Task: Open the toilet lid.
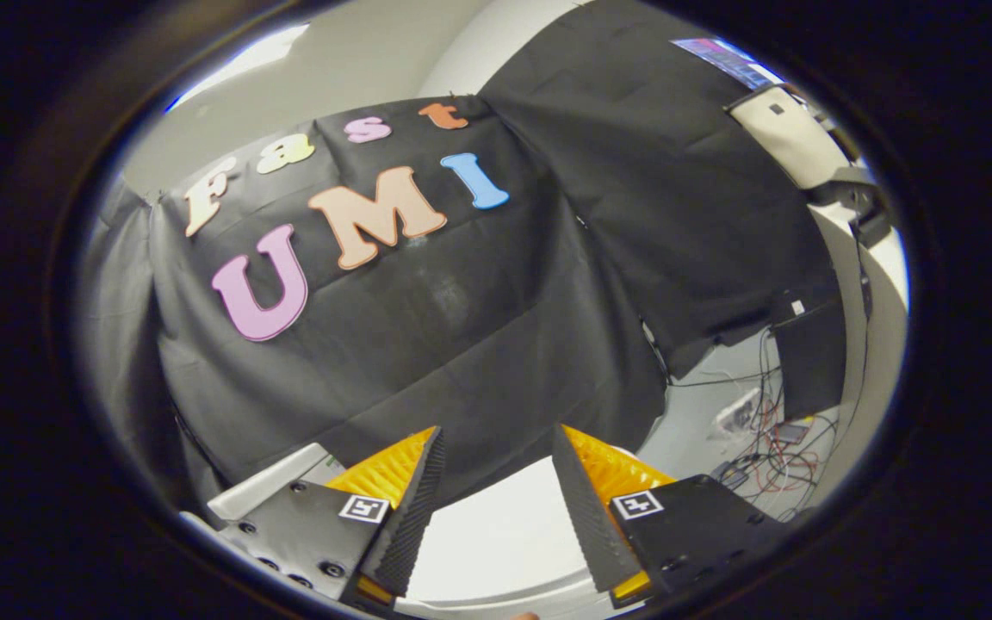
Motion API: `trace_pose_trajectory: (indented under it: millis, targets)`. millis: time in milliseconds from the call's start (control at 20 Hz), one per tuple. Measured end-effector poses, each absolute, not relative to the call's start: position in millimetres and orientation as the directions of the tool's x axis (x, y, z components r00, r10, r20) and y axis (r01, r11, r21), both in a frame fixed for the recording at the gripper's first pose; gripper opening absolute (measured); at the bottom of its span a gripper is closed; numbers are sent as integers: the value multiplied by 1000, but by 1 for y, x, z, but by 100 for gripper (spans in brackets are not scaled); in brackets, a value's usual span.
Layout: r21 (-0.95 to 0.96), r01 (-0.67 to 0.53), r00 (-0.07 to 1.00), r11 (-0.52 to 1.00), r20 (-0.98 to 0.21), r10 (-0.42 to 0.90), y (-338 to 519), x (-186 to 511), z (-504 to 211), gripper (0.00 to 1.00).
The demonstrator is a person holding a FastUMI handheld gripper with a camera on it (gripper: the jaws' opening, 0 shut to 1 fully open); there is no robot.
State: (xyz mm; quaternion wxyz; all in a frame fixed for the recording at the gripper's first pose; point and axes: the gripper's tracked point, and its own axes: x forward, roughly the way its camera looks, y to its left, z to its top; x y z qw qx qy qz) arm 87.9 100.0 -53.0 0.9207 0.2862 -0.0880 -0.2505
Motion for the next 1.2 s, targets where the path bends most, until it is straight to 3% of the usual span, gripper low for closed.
trace_pose_trajectory:
  millis: [300,650,1200]
  targets:
    - [638,418,866,647,-67,-495,114,94,-100,79]
    - [625,524,827,578,-210,-522,114,89,-151,79]
    - [760,509,799,405,-241,-551,114,72,-185,79]
